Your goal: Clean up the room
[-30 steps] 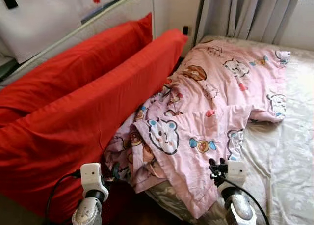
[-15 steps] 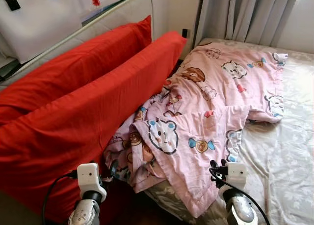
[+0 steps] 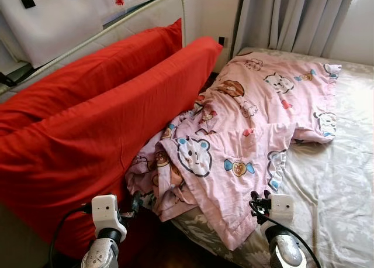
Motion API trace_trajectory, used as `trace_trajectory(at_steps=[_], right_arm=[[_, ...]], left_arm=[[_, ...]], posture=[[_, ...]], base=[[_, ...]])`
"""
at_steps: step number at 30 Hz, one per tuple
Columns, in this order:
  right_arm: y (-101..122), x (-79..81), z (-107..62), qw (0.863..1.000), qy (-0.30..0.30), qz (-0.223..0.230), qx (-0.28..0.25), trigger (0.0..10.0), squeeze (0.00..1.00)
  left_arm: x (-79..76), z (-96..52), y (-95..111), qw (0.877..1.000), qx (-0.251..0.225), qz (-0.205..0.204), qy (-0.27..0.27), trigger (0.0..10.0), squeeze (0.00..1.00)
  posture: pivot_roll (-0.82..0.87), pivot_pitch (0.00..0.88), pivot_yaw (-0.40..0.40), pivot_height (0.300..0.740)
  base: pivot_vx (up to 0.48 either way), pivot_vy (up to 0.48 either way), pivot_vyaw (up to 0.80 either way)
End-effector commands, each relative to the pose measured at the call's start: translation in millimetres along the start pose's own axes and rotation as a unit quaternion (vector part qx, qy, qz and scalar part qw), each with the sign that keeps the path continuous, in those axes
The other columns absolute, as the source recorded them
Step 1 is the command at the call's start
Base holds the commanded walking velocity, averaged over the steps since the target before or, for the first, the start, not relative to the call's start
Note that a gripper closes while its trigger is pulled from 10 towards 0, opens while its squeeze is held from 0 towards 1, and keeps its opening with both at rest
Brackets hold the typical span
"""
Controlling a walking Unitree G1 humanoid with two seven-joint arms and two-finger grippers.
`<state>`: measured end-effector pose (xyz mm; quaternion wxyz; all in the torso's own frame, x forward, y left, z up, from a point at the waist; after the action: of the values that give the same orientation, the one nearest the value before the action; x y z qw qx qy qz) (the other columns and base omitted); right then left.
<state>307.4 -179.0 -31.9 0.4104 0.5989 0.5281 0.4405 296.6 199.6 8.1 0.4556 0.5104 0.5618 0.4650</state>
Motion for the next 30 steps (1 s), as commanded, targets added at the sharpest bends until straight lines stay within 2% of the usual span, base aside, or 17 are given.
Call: trace_trajectory(at_steps=[1,3,15,18,21,30], right_arm=[[-5.0,2.9,1.1,1.0,0.002,-0.007,0.017,10.0,0.0],[0.8,5.8,0.8,1.0,0.01,-0.003,-0.003,10.0,0.0],[1.0,7.9,3.7,1.0,0.005,-0.008,0.003,10.0,0.0],[-6.2,8.7,4.4,0.999,0.004,-0.015,0.027,10.0,0.0],[-2.4,8.7,2.6,1.0,0.008,-0.012,0.01,10.0,0.0],[-2.4,9.1,2.5,1.0,0.01,-0.013,0.01,10.0,0.0]], left_arm=[[0.9,-1.3,0.6,1.0,0.002,0.0,0.003,10.0,0.0],[1.1,-1.7,0.9,1.0,0.003,0.0,0.003,10.0,0.0],[0.9,-1.9,3.0,1.0,0.004,0.001,0.005,10.0,0.0],[-0.9,-1.7,2.9,1.0,0.004,0.001,0.004,10.0,0.0],[-2.1,-1.6,2.8,1.0,0.005,0.0,0.003,10.0,0.0],[-2.6,-2.0,3.0,1.0,0.006,0.0,0.003,10.0,0.0]], posture=[[-0.07,0.091,0.043,0.676],[-0.07,0.092,0.043,0.671],[-0.07,0.097,0.044,0.671],[-0.07,0.097,0.044,0.671],[-0.06,0.099,0.042,0.651],[-0.06,0.1,0.041,0.651]], base=[[0.0,0.0,0.0],[0.0,0.0,0.0],[0.0,0.0,0.0],[0.0,0.0,0.0],[0.0,0.0,0.0],[0.0,0.0,0.0]])
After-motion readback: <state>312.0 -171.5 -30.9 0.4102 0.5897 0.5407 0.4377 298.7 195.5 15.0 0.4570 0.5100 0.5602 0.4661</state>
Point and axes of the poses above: a point about 5 cm out from each wrist's last joint towards the gripper, its own z axis pointing out of the wrist towards the gripper, its own y axis along the axis of the wrist's last joint, x = y × z, the point moved 6 cm from there along z, pointing out of the wrist towards the gripper, and after that the axes turned 2 degrees about z, right-handed, at the moved point
